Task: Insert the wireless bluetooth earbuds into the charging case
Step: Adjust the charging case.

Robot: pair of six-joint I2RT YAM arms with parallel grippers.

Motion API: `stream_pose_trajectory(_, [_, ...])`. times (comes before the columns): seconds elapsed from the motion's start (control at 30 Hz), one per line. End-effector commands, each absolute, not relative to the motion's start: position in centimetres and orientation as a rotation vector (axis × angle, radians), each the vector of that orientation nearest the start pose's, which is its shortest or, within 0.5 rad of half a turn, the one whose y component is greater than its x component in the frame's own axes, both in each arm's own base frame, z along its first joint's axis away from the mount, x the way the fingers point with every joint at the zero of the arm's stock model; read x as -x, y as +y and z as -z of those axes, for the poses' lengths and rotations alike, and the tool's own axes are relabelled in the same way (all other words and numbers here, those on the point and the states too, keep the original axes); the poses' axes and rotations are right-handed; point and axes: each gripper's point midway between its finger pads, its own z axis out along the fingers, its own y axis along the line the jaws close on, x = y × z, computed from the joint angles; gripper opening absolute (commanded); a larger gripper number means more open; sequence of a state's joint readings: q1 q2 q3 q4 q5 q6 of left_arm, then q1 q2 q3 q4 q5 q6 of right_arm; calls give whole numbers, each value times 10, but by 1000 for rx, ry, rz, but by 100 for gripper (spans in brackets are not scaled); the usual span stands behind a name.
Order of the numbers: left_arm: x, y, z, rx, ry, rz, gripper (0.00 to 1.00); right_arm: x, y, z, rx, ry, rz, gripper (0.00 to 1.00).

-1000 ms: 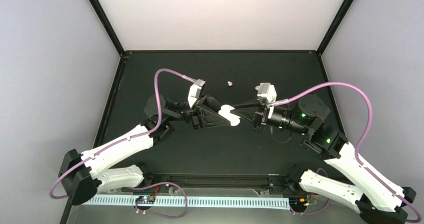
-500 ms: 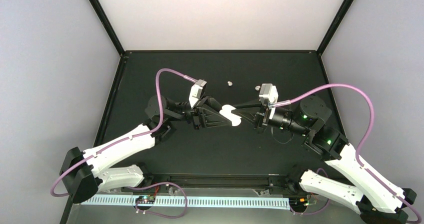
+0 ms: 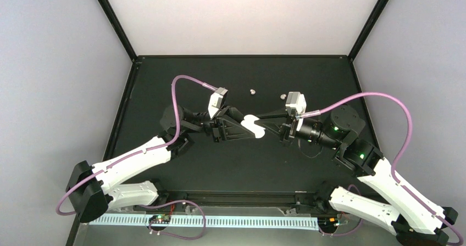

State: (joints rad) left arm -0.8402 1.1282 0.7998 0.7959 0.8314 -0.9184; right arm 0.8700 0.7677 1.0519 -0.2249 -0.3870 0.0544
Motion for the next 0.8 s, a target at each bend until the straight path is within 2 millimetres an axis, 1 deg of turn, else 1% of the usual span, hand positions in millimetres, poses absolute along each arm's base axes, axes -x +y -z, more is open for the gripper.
stream_pose_trajectory(0.0, [-120, -329, -419, -862, 1250, 1926, 32, -127, 254, -447, 912, 1265, -1029, 1])
stream_pose_trajectory(0.07, [-120, -329, -419, -864, 1249, 1927, 32, -127, 254, -448, 911, 1262, -1031, 1])
stream_pose_trajectory(0.17, [-120, -330, -418, -865, 1253, 1928, 39, -127, 254, -448, 910, 1261, -1031, 1])
stream_pose_trajectory(0.4, [-120, -332, -417, -868, 1254, 1926, 40, -127, 254, -448, 911, 1257, -1031, 1])
stream_pose_trajectory(0.47, [-120, -332, -418, -868, 1252, 1926, 38, -127, 254, -448, 911, 1259, -1031, 1])
stream_pose_trajectory(0.63, [-119, -331, -420, -872, 1240, 1926, 28, -127, 254, -447, 913, 1260, -1032, 1])
stream_pose_trajectory(0.77, [-119, -331, -420, -873, 1236, 1923, 22, -127, 255, -447, 914, 1261, -1035, 1])
